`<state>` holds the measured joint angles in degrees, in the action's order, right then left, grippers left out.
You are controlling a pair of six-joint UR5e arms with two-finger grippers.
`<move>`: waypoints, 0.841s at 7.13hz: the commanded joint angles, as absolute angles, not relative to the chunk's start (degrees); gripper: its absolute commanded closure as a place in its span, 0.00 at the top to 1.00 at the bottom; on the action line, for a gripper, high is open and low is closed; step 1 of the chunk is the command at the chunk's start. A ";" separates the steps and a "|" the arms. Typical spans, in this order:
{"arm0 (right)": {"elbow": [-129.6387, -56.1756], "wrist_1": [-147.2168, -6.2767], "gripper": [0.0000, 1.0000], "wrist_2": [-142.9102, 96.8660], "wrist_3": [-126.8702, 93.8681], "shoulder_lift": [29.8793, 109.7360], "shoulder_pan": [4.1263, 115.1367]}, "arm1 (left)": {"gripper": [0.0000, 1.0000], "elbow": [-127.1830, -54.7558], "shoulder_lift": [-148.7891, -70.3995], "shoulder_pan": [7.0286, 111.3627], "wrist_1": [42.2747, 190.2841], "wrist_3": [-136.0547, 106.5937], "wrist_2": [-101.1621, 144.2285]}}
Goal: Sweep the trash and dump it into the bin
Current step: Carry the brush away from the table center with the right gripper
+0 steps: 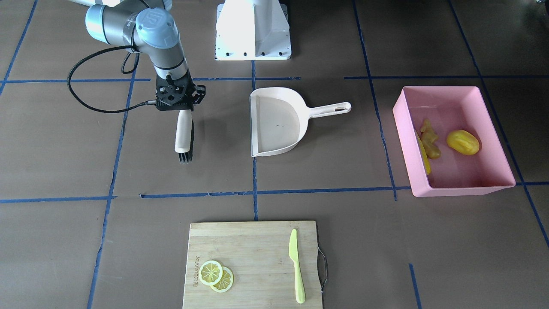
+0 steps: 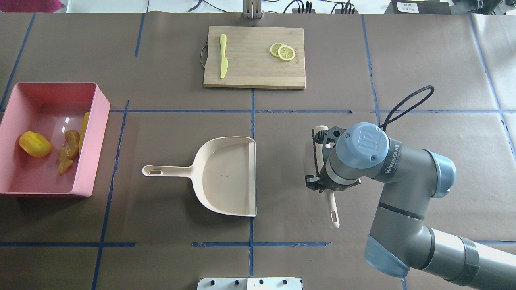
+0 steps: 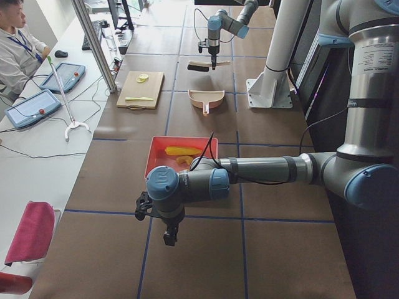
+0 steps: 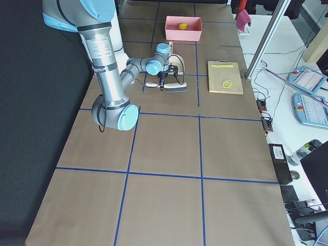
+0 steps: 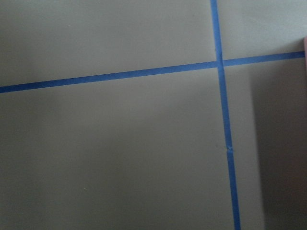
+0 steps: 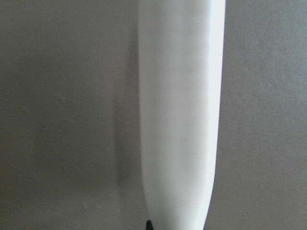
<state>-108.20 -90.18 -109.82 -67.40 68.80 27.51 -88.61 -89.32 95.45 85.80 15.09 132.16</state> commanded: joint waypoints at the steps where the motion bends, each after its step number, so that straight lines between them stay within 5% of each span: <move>1: -110.90 -90.44 0.00 -114.42 -61.83 73.79 33.37 | 1.00 -88.25 -88.60 95.45 86.04 15.29 131.66; 6: -112.59 -90.09 0.00 -120.67 -20.73 95.50 56.38 | 1.00 -90.16 -90.43 95.10 80.54 14.59 131.57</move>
<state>-112.89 -90.10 -119.56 -30.63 90.80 50.69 -89.25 -89.61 95.26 83.32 14.72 131.42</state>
